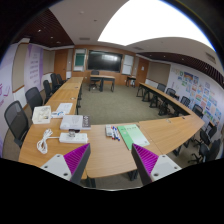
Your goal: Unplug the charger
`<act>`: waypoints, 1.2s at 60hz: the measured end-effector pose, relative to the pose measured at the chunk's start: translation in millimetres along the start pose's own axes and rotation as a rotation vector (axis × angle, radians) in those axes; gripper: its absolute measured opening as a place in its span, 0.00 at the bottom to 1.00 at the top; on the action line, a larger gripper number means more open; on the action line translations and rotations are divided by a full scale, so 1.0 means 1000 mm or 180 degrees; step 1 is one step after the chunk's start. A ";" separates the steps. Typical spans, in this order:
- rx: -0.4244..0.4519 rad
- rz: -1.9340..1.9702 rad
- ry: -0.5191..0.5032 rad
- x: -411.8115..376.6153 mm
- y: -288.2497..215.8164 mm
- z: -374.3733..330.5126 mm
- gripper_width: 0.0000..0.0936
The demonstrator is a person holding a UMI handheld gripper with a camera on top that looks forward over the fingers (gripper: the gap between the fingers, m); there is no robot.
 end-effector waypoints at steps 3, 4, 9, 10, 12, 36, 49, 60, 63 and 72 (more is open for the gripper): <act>-0.0022 -0.0006 -0.0002 0.006 0.029 -0.005 0.91; -0.0036 -0.0006 -0.0002 0.006 0.032 -0.005 0.91; -0.0132 0.0010 -0.0001 0.001 0.048 0.007 0.91; -0.0152 0.0012 -0.0003 0.001 0.054 0.009 0.91; -0.0205 0.0009 -0.0009 -0.004 0.060 0.016 0.91; -0.0707 -0.0044 -0.0485 -0.111 0.162 0.147 0.91; -0.0315 0.0063 -0.0687 -0.179 0.128 0.276 0.92; -0.0213 0.0037 -0.0655 -0.211 0.102 0.380 0.92; -0.0207 0.0011 -0.0638 -0.215 0.102 0.404 0.92; -0.0195 0.0008 -0.0665 -0.226 0.098 0.453 0.73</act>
Point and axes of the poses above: the point between the fingertips, and its own axes, seen from behind it with the camera up: x to the right, y down, z forward, the way the camera looks, the point moved 10 cm from there along -z, backward, against the way the camera looks, and after that the axes turned 7 degrees about -y, right-handed, at the moved point
